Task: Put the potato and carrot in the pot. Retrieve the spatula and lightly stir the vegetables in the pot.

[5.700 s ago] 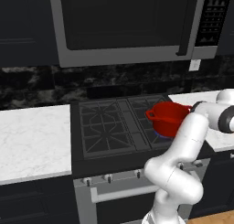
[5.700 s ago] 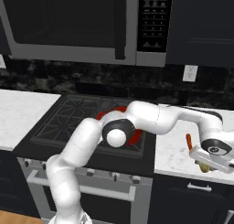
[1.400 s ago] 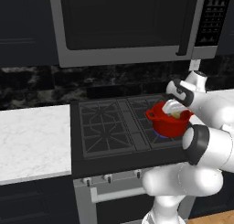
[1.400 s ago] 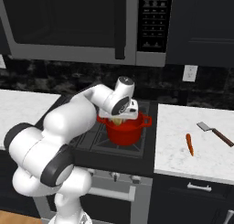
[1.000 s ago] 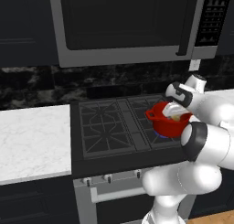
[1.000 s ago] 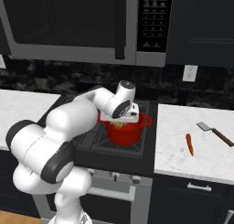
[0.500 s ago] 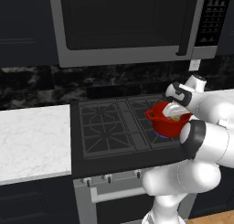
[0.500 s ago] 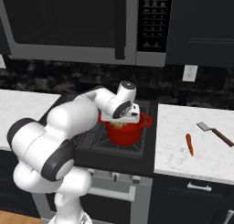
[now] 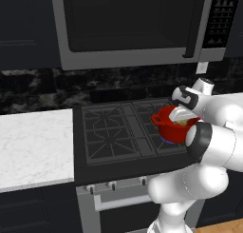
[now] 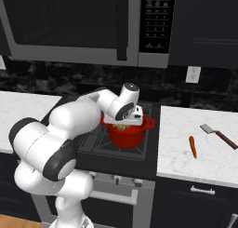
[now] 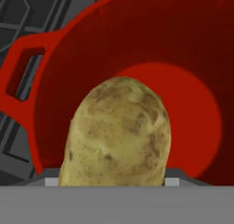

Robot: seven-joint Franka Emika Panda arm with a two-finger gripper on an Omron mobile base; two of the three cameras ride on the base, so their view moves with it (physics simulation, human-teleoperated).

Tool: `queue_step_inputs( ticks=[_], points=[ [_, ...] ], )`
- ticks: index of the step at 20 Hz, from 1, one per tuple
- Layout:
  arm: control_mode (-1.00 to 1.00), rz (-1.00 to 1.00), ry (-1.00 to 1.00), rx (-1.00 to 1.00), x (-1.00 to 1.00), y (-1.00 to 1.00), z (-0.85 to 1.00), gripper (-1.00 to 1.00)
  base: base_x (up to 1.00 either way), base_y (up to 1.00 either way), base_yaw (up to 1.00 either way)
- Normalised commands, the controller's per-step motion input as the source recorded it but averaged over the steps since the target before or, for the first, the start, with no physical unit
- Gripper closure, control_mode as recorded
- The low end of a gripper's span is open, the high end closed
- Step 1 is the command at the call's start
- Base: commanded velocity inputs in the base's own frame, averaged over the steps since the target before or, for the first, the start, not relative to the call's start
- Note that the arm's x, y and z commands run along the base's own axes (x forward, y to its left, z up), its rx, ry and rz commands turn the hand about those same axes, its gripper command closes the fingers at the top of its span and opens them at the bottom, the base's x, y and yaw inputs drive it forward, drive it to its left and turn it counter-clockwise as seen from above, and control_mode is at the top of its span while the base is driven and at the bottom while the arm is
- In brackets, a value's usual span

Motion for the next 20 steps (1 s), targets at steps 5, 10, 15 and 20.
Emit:
queue_step_inputs(
  ticks=[5,10,15,20],
  points=[
    [-1.0,0.0,0.0,0.0,0.0,0.0,0.0,-1.0,0.0,0.0,0.0],
    [-1.0,0.0,-0.02,0.0,-0.06,0.01,0.02,-1.0,0.0,0.0,0.0],
    [-1.0,0.0,-0.1,0.0,-0.23,0.04,0.39,-1.0,0.0,0.0,0.0],
    [-1.0,-0.03,-0.01,0.0,-0.35,0.0,0.44,-1.0,0.0,0.0,0.0]
  ],
)
